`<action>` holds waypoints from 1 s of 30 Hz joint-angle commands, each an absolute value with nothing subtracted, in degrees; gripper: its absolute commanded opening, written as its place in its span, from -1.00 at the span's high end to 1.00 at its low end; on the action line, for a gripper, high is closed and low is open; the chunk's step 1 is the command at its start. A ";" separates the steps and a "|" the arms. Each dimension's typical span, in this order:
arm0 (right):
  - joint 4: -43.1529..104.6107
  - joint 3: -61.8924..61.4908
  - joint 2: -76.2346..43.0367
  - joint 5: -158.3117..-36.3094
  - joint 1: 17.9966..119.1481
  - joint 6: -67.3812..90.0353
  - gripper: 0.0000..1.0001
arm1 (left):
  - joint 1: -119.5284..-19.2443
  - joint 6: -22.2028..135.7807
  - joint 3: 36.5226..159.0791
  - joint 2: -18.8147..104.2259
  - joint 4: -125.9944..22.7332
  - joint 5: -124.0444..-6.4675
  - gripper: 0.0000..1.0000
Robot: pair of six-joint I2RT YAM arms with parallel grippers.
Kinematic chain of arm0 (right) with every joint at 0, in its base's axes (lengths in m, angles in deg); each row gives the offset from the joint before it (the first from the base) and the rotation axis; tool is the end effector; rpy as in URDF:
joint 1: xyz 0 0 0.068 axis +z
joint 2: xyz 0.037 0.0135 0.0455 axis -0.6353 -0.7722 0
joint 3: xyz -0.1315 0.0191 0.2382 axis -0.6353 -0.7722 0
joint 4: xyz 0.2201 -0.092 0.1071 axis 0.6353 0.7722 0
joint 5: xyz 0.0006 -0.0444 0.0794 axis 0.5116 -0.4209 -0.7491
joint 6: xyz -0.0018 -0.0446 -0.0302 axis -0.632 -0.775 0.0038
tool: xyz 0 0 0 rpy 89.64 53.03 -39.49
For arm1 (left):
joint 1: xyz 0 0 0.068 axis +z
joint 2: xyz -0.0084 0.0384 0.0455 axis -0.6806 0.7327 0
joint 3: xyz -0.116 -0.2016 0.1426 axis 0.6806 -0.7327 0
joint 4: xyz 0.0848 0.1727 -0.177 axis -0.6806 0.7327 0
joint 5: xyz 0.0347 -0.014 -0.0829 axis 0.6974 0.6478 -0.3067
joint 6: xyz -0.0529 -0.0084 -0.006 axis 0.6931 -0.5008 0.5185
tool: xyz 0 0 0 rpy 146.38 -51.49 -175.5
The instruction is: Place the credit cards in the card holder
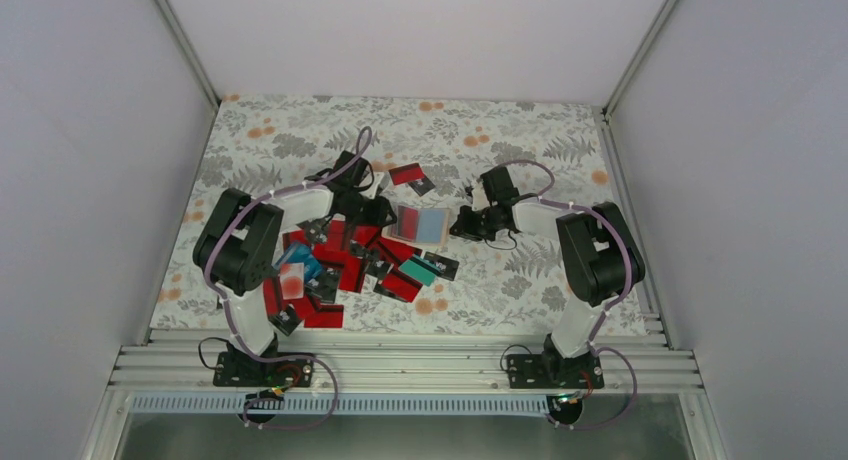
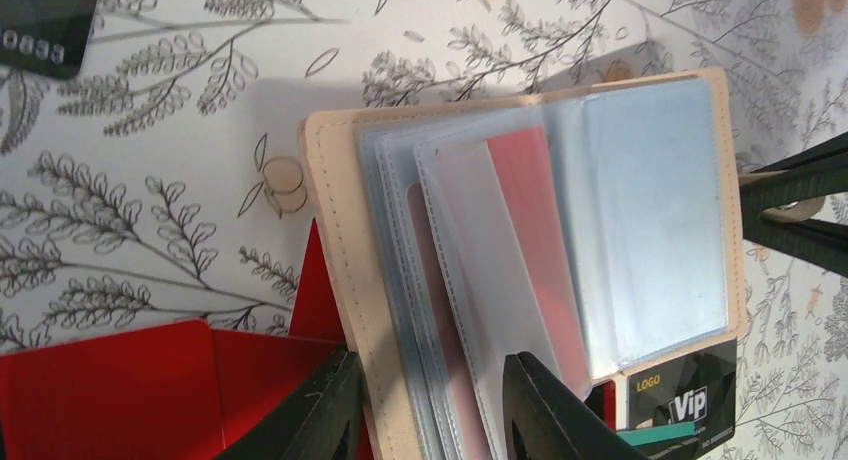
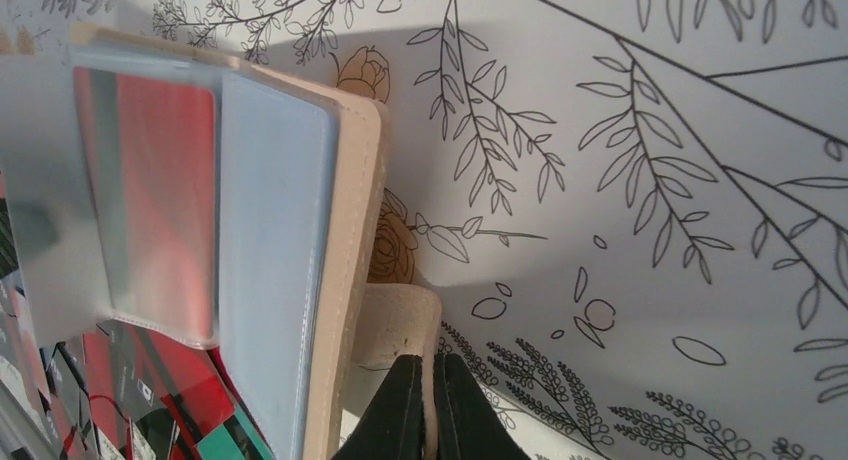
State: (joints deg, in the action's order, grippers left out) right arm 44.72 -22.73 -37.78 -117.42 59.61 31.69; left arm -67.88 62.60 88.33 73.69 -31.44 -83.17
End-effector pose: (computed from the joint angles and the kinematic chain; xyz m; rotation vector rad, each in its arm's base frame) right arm 0.3026 0.1288 0.1306 0.0100 2.7861 0.8896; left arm 0.3226 -0.1676 0.1476 0.3396 2.7094 -0.8385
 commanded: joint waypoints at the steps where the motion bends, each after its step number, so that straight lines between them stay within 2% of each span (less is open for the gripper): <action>1: 43.53 -21.44 -35.88 -119.29 59.53 30.54 0.91 | -68.70 63.00 90.82 74.65 -32.05 -85.12 0.27; 18: 43.69 -20.57 -34.38 -121.04 59.60 30.35 0.91 | -74.29 63.99 98.74 76.01 -27.82 -81.80 0.29; 30: 45.44 -20.30 -34.30 -118.89 59.61 31.08 0.91 | -78.58 65.79 105.43 77.85 -27.46 -84.12 0.32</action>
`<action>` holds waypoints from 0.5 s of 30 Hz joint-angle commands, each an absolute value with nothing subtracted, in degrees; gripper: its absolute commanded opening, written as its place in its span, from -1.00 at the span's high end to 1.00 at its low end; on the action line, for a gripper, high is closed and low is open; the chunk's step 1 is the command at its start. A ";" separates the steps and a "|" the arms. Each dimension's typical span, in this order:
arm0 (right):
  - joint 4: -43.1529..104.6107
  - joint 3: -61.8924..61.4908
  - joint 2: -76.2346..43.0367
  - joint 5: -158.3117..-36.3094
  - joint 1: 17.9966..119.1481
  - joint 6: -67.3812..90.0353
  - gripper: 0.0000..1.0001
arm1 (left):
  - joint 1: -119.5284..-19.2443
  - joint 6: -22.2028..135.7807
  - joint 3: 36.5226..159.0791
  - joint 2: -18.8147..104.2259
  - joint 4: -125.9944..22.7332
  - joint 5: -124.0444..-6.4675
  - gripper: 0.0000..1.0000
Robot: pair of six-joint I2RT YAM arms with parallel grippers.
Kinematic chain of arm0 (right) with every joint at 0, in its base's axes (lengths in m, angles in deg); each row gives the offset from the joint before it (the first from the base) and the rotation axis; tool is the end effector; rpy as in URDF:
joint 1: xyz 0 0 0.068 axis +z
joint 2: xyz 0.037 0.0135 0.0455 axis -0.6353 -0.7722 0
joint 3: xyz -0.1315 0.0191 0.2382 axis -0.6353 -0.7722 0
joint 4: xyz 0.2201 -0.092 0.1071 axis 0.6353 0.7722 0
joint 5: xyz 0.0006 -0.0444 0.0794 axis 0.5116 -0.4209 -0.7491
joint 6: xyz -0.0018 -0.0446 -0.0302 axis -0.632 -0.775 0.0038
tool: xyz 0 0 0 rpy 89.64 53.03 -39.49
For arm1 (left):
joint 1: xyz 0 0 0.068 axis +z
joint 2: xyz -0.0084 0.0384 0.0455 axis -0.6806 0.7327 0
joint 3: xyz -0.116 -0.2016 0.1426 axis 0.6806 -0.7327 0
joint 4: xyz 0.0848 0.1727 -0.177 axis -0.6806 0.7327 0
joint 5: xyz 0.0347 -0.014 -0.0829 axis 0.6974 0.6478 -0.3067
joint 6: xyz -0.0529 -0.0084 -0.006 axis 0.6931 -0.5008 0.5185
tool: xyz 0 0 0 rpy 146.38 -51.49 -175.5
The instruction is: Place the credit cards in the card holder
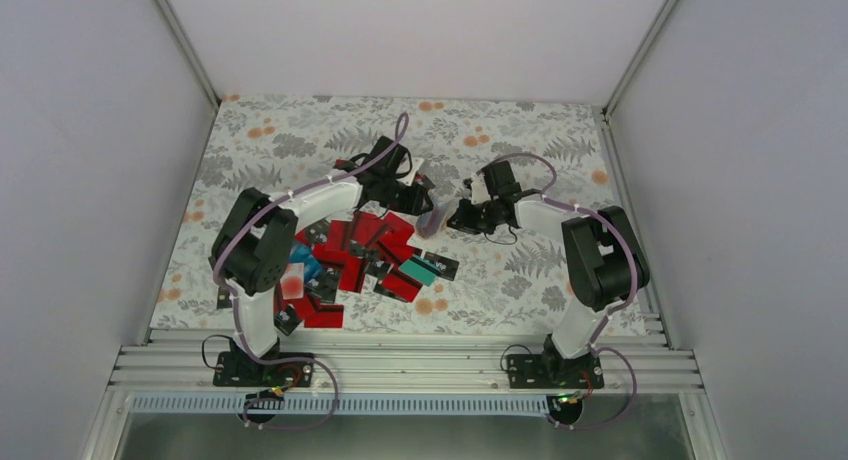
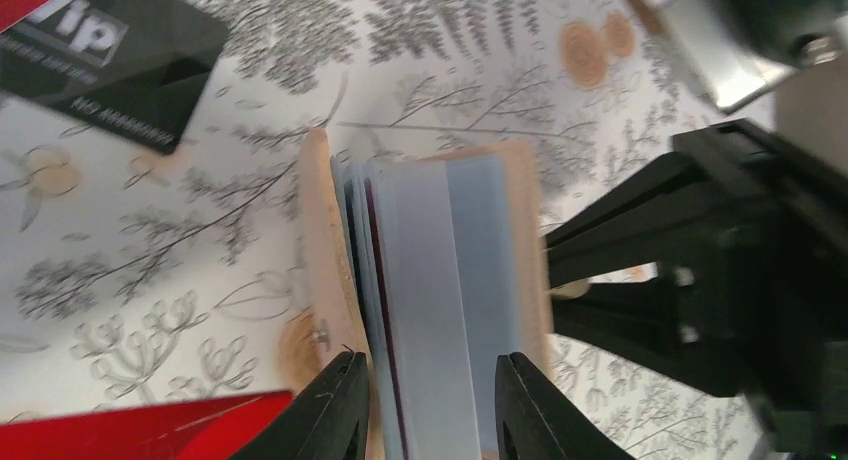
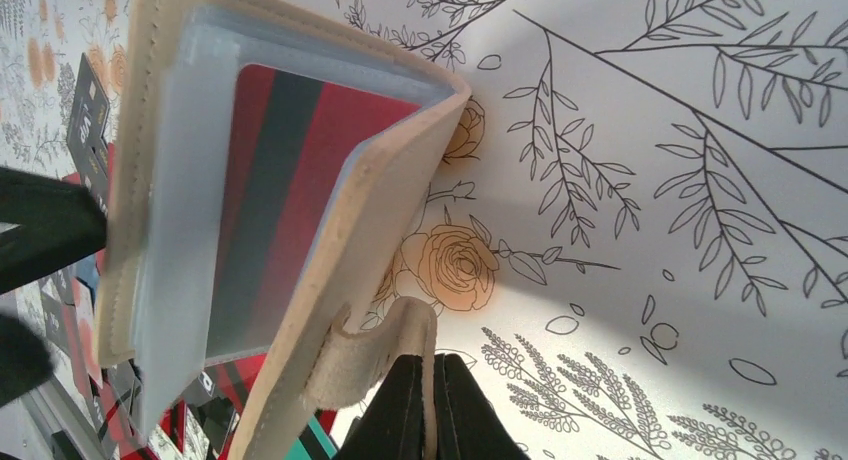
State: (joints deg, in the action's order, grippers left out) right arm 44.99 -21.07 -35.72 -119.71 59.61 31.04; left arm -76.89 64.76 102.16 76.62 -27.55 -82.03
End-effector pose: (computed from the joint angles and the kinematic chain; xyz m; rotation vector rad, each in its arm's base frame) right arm 0.3069 0.1317 0.1497 -0.0424 2.7220 0.9542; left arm 0.3291 -0.2401 0.1936 0.5171 2.5982 -0.9018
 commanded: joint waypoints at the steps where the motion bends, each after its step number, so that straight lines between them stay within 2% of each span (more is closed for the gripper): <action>1: 45.37 -20.59 -34.45 -118.68 59.58 31.26 0.91 | -79.03 65.98 105.94 78.06 -27.56 -84.53 0.32; 10: 45.59 -23.45 -32.90 -115.60 58.93 32.04 0.91 | -81.91 68.17 107.72 80.85 -29.54 -86.71 0.36; 13: 45.81 -24.29 -32.37 -115.36 58.53 31.78 0.91 | -81.91 68.15 106.19 78.44 -29.37 -81.04 0.37; 15: 45.95 -25.30 -31.60 -114.87 58.24 31.76 0.91 | -81.48 67.34 106.33 76.75 -24.74 -72.31 0.32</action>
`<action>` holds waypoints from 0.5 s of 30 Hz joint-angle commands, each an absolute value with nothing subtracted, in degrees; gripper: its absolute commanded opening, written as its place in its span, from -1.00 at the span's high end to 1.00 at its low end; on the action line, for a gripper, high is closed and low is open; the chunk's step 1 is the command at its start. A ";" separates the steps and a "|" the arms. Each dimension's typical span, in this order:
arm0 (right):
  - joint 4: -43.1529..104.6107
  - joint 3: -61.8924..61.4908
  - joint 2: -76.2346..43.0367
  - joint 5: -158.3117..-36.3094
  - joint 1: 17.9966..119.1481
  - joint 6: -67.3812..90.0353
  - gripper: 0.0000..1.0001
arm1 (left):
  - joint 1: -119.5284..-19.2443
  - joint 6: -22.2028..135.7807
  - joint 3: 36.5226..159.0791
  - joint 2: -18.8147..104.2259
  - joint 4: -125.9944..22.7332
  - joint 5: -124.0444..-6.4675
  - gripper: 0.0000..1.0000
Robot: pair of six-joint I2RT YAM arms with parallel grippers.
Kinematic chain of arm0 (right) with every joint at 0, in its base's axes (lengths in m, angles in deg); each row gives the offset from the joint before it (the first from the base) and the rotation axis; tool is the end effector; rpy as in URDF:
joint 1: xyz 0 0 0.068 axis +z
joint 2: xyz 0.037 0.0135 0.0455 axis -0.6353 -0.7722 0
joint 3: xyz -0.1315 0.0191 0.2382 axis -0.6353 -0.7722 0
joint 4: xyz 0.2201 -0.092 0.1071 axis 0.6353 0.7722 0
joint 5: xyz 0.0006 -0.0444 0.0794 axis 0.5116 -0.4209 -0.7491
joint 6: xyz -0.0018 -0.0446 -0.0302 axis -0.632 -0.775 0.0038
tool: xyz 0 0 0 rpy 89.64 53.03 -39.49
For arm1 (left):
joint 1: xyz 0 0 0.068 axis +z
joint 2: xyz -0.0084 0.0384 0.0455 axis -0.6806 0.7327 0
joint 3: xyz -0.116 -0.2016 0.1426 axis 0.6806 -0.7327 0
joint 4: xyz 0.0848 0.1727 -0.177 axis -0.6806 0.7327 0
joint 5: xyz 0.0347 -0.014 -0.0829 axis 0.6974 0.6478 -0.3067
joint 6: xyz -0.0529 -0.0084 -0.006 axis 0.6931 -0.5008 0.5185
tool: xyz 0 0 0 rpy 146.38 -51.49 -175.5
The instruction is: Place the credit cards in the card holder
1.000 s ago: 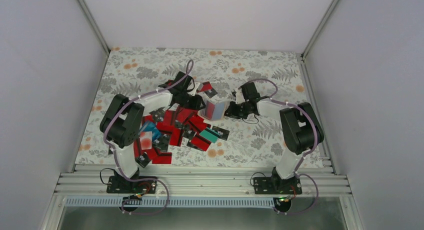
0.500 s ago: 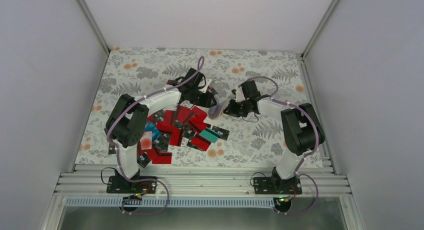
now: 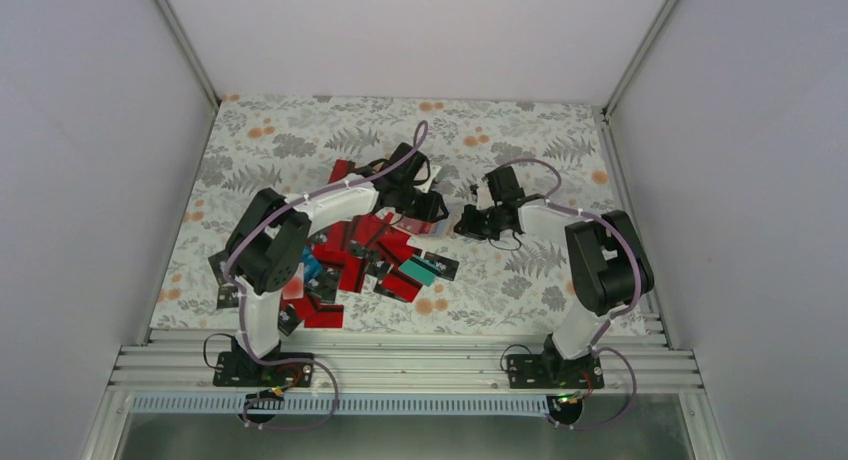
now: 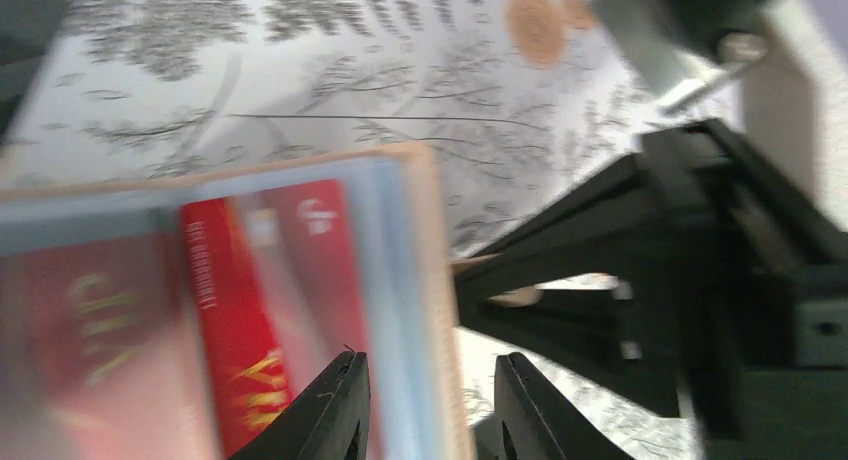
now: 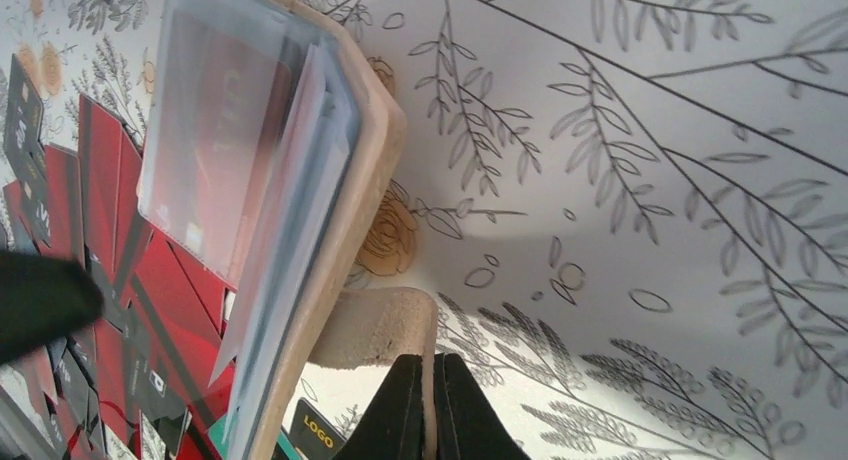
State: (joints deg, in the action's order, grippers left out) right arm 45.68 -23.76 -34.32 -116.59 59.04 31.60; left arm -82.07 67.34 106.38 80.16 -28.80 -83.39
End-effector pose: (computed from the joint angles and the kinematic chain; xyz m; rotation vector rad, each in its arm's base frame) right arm 0.2973 0.1229 0.1434 0.0175 2.7568 0.8737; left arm 0.3202 -0.2813 0.1930 0.5975 2.5815 -0.9856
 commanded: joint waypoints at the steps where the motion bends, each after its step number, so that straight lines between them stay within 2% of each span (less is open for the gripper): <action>1: 45.88 -25.94 -31.26 -114.83 58.11 31.75 0.91 | -81.08 66.57 106.58 76.31 -22.45 -66.84 0.28; 4: 45.71 -27.08 -31.23 -114.85 57.99 31.60 0.91 | -78.51 64.46 104.92 76.12 -19.48 -64.33 0.06; 6: 45.54 -27.25 -31.23 -114.96 58.01 31.43 0.91 | -76.44 62.77 103.03 76.56 -20.15 -66.16 -0.22; 8: 45.25 -27.50 -31.28 -114.99 58.02 31.32 0.91 | -75.46 60.88 102.31 77.52 -20.53 -68.83 -0.41; 15: 44.64 -27.51 -32.37 -115.35 57.99 31.34 0.91 | -74.86 58.83 103.04 81.59 -19.74 -71.05 -0.76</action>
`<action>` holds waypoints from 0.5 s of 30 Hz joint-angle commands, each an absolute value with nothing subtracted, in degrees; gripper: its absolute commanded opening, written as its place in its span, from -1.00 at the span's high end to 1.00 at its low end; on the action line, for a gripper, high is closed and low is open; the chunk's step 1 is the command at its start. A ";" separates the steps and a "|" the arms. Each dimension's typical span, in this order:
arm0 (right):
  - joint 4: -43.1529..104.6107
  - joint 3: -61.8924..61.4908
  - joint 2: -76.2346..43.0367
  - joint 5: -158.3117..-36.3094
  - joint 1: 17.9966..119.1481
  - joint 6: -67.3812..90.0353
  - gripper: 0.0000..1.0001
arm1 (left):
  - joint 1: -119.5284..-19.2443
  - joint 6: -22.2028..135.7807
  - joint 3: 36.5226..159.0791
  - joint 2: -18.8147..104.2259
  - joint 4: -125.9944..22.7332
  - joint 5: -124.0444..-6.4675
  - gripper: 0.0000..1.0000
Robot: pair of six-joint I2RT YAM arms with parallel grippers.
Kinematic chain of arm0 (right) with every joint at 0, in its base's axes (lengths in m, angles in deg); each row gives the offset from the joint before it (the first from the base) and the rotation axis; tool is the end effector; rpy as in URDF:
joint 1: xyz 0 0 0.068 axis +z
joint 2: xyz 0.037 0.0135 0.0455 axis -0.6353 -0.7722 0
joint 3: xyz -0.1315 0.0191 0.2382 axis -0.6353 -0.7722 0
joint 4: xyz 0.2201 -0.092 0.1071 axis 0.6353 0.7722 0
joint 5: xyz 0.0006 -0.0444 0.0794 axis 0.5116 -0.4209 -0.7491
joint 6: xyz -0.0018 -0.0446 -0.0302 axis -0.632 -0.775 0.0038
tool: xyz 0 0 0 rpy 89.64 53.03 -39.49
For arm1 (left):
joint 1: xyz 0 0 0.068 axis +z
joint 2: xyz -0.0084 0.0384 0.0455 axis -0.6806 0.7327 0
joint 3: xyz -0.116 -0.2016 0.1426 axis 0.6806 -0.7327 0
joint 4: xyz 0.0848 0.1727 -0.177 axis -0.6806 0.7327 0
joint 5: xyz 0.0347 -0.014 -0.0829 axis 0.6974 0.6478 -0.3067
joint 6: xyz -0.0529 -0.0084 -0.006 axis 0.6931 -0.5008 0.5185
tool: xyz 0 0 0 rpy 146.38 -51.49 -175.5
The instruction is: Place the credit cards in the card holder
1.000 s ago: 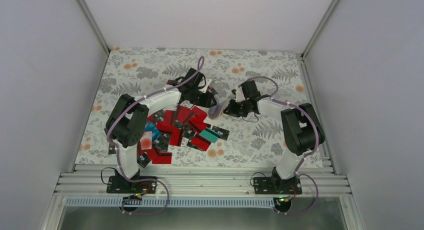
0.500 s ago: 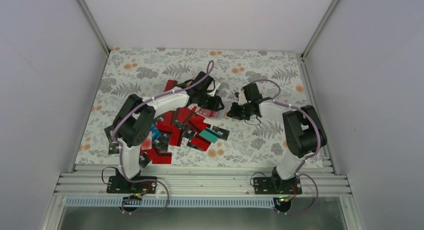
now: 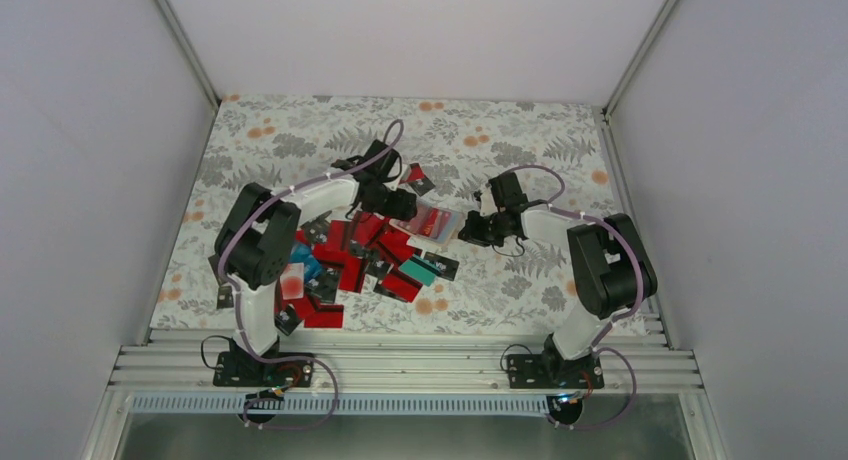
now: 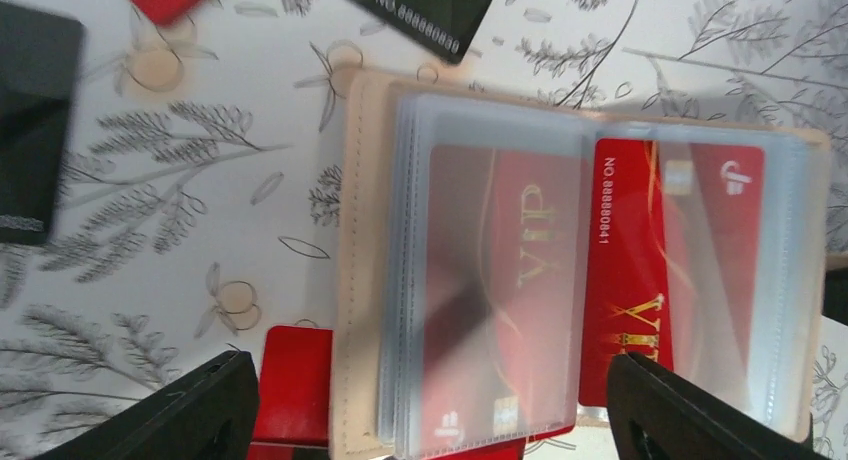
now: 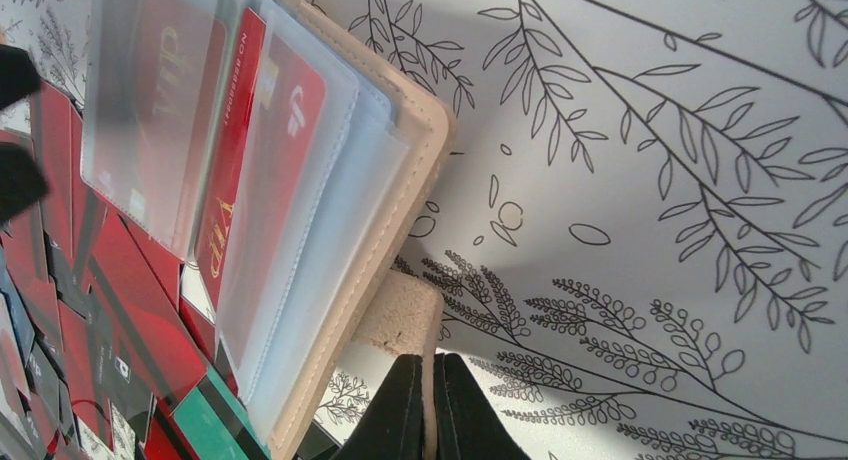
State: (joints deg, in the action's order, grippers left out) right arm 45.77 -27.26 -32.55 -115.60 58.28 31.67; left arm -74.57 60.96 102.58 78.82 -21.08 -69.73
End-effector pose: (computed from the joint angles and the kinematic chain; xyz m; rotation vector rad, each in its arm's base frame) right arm 0.2847 0.1136 0.1364 0.0548 2.7854 0.8394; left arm 0.3380 -0.2177 0.1726 0.4536 2.7107 -0.5458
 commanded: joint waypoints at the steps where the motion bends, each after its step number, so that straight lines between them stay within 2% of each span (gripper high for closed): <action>1: 44.70 -27.44 -32.41 -115.37 57.99 31.32 0.91 | -74.62 58.91 102.80 81.78 -19.96 -71.07 -0.81; 4: 44.81 -27.40 -32.42 -115.16 58.02 31.23 0.91 | -73.85 58.93 101.73 82.64 -21.25 -74.23 -0.89; 15: 44.72 -26.21 -33.53 -115.69 58.03 31.32 0.91 | -73.11 61.13 98.20 82.35 -28.68 -89.98 -0.88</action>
State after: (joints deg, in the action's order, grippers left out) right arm 45.77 -27.24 -32.64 -115.60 58.25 31.65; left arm -72.95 59.82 100.57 81.73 -25.63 -80.31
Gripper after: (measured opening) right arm 0.046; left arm 0.946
